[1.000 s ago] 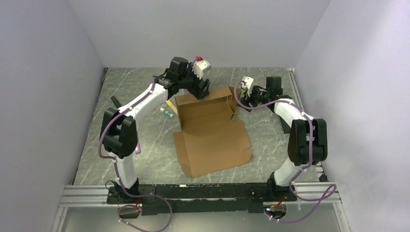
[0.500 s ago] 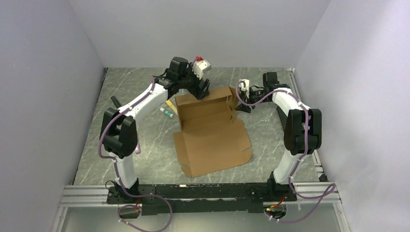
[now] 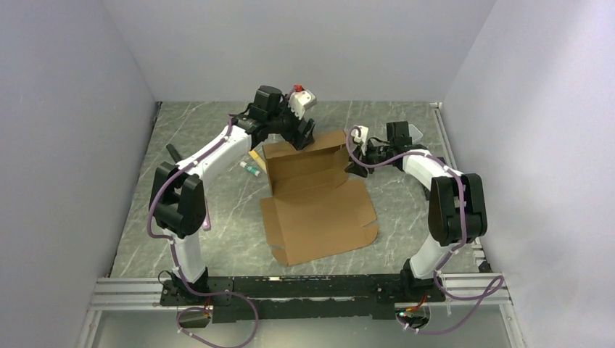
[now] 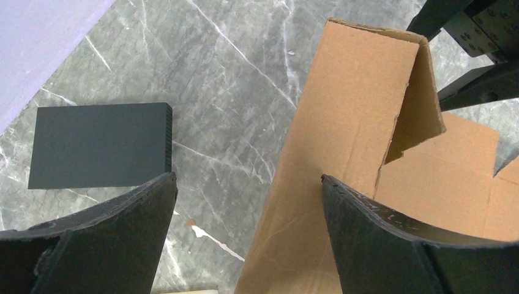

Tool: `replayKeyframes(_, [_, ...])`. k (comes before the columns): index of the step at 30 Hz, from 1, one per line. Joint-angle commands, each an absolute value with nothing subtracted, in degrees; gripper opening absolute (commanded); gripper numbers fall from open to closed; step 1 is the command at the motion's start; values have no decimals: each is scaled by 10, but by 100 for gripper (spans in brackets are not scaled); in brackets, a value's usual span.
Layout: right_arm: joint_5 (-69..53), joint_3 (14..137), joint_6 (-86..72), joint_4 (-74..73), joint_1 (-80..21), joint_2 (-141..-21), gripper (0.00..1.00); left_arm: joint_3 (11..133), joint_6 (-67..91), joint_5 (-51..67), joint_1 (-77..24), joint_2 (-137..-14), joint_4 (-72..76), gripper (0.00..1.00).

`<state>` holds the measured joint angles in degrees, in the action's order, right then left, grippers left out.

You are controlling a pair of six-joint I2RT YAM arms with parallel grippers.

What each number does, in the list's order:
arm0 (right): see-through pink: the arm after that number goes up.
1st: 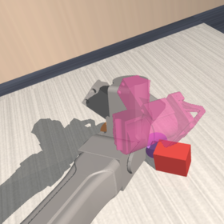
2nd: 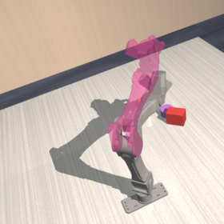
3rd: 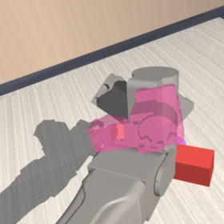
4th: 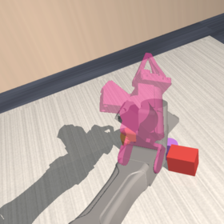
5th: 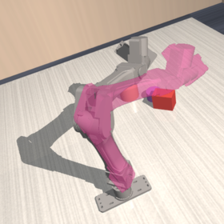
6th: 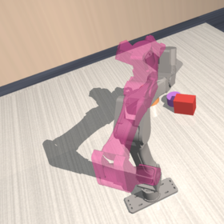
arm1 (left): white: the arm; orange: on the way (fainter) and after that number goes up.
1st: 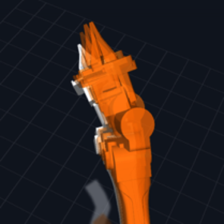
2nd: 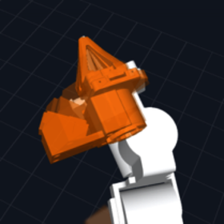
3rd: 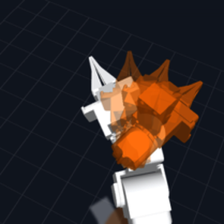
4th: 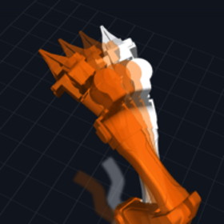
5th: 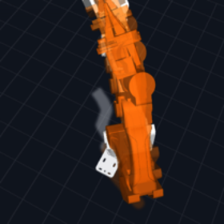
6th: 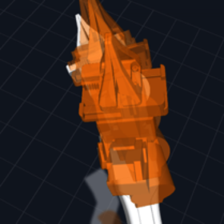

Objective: Fold the paper box

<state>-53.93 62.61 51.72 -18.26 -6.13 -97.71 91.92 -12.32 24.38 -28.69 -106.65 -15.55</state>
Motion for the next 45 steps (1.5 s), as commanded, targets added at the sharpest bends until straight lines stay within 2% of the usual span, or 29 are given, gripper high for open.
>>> replayKeyframes(1, [-486,581,368,-15,-80,-936,48,912,-113,256,-287,-1042,-162,92])
replayKeyframes(7, [-402,544,264,113,-94,-932,55,911,-109,262,-287,-1042,-164,92])
replayKeyframes(11, [-380,520,229,187,-103,-931,55,911,-106,267,-287,-1043,-164,92])
replayKeyframes(21, [-328,453,242,332,-143,-941,30,924,-94,277,-287,-1051,-173,91])
replayKeyframes(25, [-309,444,239,358,-148,-936,15,933,-86,276,-286,-1056,-180,92])
replayKeyframes(26, [-299,444,234,364,-149,-935,5,936,-84,277,-285,-1057,-181,92])
replayKeyframes(27, [-287,444,227,369,-150,-935,0,937,-78,279,-284,-1059,-181,92])
replayKeyframes(34, [-211,461,223,357,-167,-937,0,951,-5,307,-264,-1064,-162,95])
replayKeyframes(45, [-212,513,260,293,-160,-960,0,963,130,309,-198,-1070,-138,99])
